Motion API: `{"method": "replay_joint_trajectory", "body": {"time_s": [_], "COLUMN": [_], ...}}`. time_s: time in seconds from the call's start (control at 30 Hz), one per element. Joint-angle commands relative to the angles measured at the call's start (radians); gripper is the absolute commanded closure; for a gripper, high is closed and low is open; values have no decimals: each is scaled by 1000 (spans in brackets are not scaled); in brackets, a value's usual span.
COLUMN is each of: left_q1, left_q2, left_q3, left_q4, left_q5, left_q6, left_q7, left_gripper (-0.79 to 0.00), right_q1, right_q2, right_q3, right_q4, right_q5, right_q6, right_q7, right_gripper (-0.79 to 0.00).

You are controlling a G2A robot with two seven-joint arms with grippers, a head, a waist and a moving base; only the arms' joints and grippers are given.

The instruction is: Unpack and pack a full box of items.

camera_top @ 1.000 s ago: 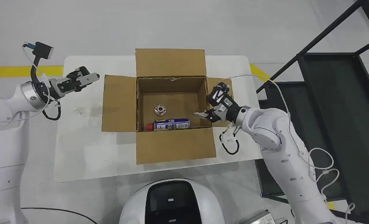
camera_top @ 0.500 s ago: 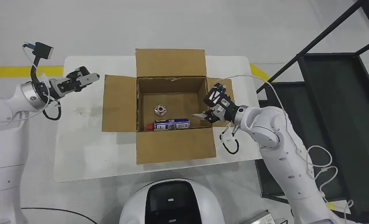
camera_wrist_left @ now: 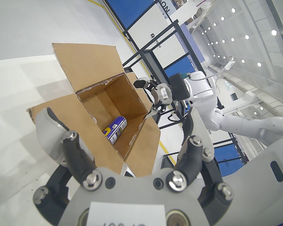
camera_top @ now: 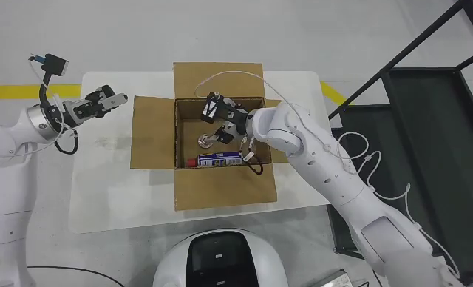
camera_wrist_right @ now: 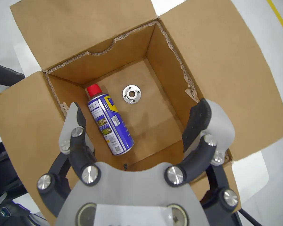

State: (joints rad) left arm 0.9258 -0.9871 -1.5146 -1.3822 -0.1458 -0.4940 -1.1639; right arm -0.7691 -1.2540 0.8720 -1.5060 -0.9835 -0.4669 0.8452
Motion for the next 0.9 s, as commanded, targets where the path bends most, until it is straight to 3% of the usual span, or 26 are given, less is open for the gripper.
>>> {"method": "replay_joint_trajectory", "body": {"time_s": [0.0, 0.57, 0.67, 0.87], "left_q1": [0, 0, 0, 35], "left_q2": [0, 0, 0, 8], "left_q3": [0, 0, 0, -31], "left_q4": [0, 0, 0, -19], "left_q5": [0, 0, 0, 53], "left_q6": [0, 0, 0, 33], "left_q7": [0, 0, 0, 101], "left_gripper": [-785, -785, -785, -785], "right_q1": [6, 19, 74, 199], "right_q2": [-2, -9, -30, -100], "right_q3": [-7, -31, -76, -207], "right_q4": [11, 44, 149, 401], "right_q5": [2, -14, 12, 52], "right_q6": [-1, -1, -28, -66], "right_q7": [-1, -6, -33, -72], "right_gripper": [-785, -785, -785, -785]}}
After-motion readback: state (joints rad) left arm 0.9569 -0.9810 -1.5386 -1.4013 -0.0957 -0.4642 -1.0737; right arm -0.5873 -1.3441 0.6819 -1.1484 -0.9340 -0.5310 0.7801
